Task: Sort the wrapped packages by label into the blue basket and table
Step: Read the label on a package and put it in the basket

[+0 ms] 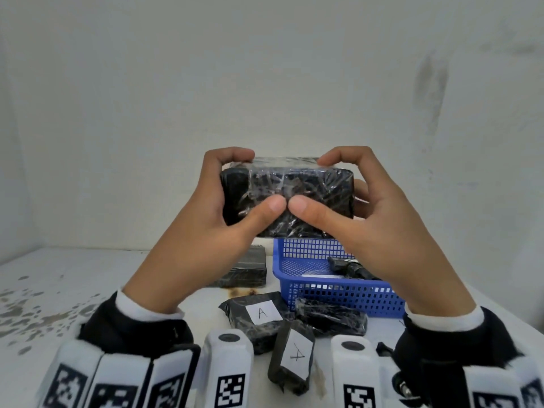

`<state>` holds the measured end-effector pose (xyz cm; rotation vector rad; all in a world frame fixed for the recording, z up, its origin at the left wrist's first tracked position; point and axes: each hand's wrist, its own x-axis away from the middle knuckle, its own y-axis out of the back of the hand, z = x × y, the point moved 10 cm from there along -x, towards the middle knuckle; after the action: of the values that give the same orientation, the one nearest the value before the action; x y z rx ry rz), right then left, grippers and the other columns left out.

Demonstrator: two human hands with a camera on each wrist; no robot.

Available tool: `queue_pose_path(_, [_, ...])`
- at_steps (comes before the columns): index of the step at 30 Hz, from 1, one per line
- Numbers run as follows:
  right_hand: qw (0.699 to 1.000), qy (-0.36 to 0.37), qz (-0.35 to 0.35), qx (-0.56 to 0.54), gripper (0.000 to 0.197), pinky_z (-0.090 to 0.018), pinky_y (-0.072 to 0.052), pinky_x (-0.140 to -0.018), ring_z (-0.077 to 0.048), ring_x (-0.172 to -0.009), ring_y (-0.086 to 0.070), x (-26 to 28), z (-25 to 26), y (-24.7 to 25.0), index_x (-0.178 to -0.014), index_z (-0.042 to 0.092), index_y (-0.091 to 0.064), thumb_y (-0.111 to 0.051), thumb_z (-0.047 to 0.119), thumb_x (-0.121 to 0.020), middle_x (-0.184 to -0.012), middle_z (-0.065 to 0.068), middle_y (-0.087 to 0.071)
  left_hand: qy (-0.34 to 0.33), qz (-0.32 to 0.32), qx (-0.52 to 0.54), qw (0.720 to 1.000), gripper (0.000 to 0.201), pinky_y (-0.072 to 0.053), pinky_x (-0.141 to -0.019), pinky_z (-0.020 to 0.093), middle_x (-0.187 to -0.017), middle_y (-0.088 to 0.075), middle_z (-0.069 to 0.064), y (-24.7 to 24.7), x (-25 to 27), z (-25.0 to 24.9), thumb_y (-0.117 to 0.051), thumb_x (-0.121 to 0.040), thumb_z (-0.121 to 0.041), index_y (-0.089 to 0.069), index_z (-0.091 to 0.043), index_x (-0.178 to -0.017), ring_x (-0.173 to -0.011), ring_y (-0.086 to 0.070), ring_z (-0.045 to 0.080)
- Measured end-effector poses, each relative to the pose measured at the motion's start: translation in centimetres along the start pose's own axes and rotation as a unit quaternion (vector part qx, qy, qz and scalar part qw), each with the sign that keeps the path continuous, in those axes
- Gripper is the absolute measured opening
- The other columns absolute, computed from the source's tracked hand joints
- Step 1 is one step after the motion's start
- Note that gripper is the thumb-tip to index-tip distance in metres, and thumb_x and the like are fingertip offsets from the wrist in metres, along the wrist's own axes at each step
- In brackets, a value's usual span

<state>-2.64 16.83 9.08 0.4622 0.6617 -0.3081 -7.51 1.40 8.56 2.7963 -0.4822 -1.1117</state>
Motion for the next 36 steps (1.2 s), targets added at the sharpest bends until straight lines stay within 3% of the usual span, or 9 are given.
queue_pose_path(4, [1.000, 0.019, 0.003, 0.011, 0.051, -0.040, -0.060, -0.083, -0.026, -0.091, -0.070, 0.0, 0.3, 0.2, -0.110, 0.052, -0.050, -0.075, 0.057, -0.066, -0.112, 0.011, -0.069, 0.031, -0.018, -0.045, 0.998, 0.092, -0.043, -0.081, 0.003, -0.116, -0.060, -0.028, 0.5, 0.1, 0.5, -0.057, -0.066, -0.061, -0.017, -0.041, -0.146, -0.089, -0.060, -0.019])
queue_pose_path(6, [0.999, 0.034, 0.006, 0.019, 0.057, -0.044, -0.059, -0.089, -0.019, -0.097, -0.070, 0.0, 0.5, 0.3, -0.119, 0.058, -0.046, -0.077, 0.051, -0.071, -0.125, 0.018, -0.062, 0.048, -0.020, -0.055, 0.997, 0.092, -0.044, -0.096, 0.022, -0.132, -0.053, -0.030, 0.7, 0.1, 1.0, -0.060, -0.070, -0.075, -0.021, -0.043, -0.147, -0.096, -0.060, -0.012])
queue_pose_path(8, [0.999, 0.039, 0.012, 0.018, 0.071, -0.042, -0.057, -0.092, -0.015, -0.101, -0.069, 0.1, 0.7, 0.1, -0.130, 0.065, -0.038, -0.077, 0.049, -0.073, -0.135, 0.021, -0.055, 0.049, -0.017, -0.050, 0.997, 0.086, -0.049, -0.097, 0.037, -0.133, -0.051, -0.035, 0.9, 0.0, 1.2, -0.065, -0.066, -0.071, -0.031, -0.047, -0.141, -0.096, -0.066, -0.002])
queue_pose_path(10, [0.999, 0.030, 0.012, -0.002, 0.082, -0.042, -0.056, -0.090, -0.015, -0.102, -0.070, 0.0, 0.5, 0.1, -0.137, 0.070, -0.027, -0.073, 0.062, -0.069, -0.140, 0.019, -0.054, 0.038, -0.022, -0.034, 0.998, 0.085, -0.051, -0.095, 0.043, -0.136, -0.049, -0.032, 1.4, -0.1, 1.2, -0.069, -0.057, -0.068, -0.036, -0.054, -0.134, -0.101, -0.068, 0.007])
queue_pose_path(12, [1.000, 0.019, 0.007, -0.019, 0.089, -0.039, -0.055, -0.089, -0.015, -0.102, -0.070, -0.1, 0.2, 0.3, -0.142, 0.067, -0.023, -0.068, 0.069, -0.066, -0.139, 0.014, -0.058, 0.031, -0.020, -0.020, 0.999, 0.082, -0.049, -0.096, 0.040, -0.142, -0.049, -0.012, 1.7, -0.1, 0.9, -0.070, -0.051, -0.066, -0.036, -0.063, -0.126, -0.110, -0.065, 0.014])
queue_pose_path(16, [0.999, 0.002, 0.018, -0.028, 0.085, -0.035, -0.049, -0.100, -0.006, -0.101, -0.071, -0.2, 0.0, 0.3, -0.144, 0.054, -0.037, -0.067, 0.061, -0.066, -0.115, 0.011, -0.074, 0.016, -0.008, 0.002, 1.000, 0.064, -0.043, -0.091, 0.031, -0.112, -0.071, -0.001, 1.6, 0.1, 0.2, -0.062, -0.073, -0.058, -0.035, -0.056, -0.131, -0.101, -0.068, 0.008])
queue_pose_path(22, [1.000, -0.025, 0.018, -0.007, 0.066, -0.037, -0.053, -0.094, -0.010, -0.086, -0.075, 0.0, -0.2, 0.7, -0.130, 0.060, -0.046, -0.064, 0.064, -0.067, -0.105, 0.015, -0.076, 0.018, -0.005, 0.034, 0.999, 0.066, -0.046, -0.101, 0.044, -0.120, -0.066, -0.006, 1.4, -0.2, 1.0, -0.057, -0.078, -0.055, -0.037, -0.048, -0.140, -0.101, -0.067, 0.011])
queue_pose_path(27, [0.997, -0.071, 0.036, -0.006, 0.048, -0.031, -0.055, -0.062, -0.018, -0.077, -0.076, 0.1, -1.2, 0.3, -0.131, 0.051, -0.049, -0.060, 0.054, -0.085, -0.105, 0.010, -0.076, 0.030, -0.007, 0.019, 0.999, 0.073, -0.047, -0.098, 0.054, -0.115, -0.059, -0.023, 1.1, -0.3, 1.4, -0.050, -0.072, -0.069, -0.030, -0.055, -0.141, -0.089, -0.068, 0.012])
queue_pose_path(36, [0.997, -0.061, 0.034, 0.020, 0.064, -0.013, -0.045, -0.047, -0.010, -0.055, -0.066, 0.3, -0.6, 0.2, -0.123, 0.056, -0.044, -0.067, 0.064, -0.064, -0.101, 0.012, -0.073, 0.006, 0.022, -0.010, 1.000, 0.085, -0.051, -0.091, 0.039, -0.111, -0.059, -0.037, 0.3, -0.1, 0.8, -0.054, -0.070, -0.067, -0.017, -0.052, -0.144, -0.102, -0.061, -0.003])
